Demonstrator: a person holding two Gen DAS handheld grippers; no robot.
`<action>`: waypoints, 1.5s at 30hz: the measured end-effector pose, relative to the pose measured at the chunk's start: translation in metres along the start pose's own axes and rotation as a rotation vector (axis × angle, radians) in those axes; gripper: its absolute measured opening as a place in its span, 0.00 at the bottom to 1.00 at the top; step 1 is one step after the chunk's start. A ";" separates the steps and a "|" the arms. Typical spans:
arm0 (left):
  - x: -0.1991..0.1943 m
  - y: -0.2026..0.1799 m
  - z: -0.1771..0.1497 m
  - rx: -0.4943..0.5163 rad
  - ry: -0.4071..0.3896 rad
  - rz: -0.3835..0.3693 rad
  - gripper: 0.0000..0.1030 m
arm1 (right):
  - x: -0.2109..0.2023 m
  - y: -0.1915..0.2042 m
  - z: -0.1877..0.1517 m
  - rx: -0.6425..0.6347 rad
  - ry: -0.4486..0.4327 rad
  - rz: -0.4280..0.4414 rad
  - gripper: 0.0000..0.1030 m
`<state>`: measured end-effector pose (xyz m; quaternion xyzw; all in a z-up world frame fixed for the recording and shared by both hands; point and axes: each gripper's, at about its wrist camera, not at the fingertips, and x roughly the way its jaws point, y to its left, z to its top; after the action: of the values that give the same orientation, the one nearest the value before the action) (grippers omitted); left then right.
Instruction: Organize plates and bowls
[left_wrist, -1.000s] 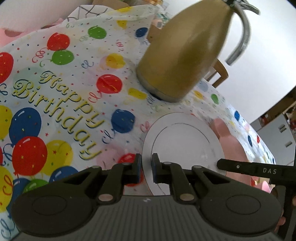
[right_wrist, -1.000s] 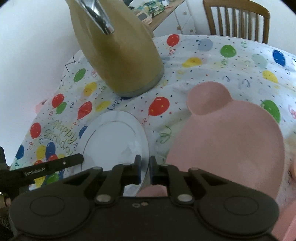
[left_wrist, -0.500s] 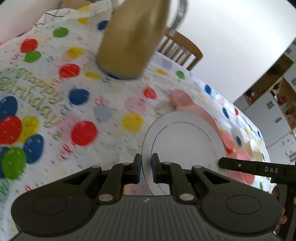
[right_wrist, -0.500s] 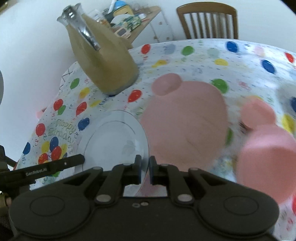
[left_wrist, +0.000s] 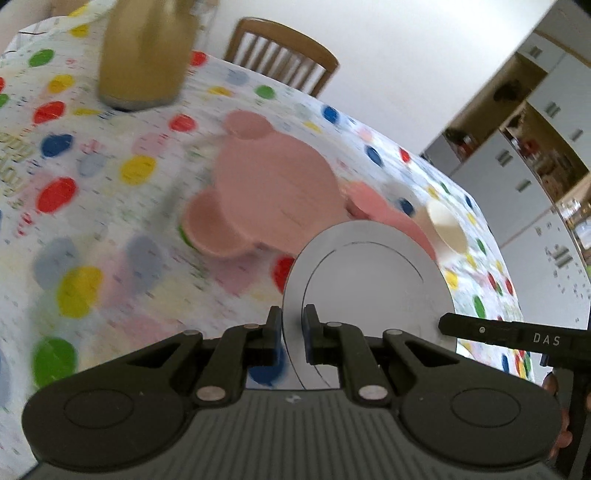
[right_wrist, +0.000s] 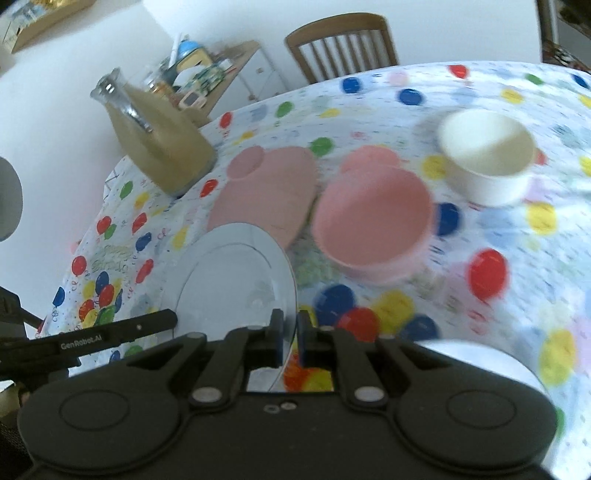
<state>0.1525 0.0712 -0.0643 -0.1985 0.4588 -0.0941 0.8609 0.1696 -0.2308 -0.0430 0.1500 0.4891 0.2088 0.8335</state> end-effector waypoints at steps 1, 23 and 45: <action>0.002 -0.007 -0.004 0.007 0.007 -0.005 0.10 | -0.006 -0.007 -0.005 0.010 -0.004 -0.003 0.06; 0.043 -0.114 -0.091 0.130 0.168 -0.022 0.10 | -0.071 -0.120 -0.078 0.157 0.032 -0.073 0.06; 0.062 -0.124 -0.100 0.163 0.237 0.003 0.10 | -0.061 -0.145 -0.088 0.202 0.082 -0.073 0.06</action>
<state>0.1066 -0.0881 -0.1078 -0.1148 0.5482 -0.1527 0.8142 0.0947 -0.3829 -0.1050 0.2067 0.5463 0.1340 0.8005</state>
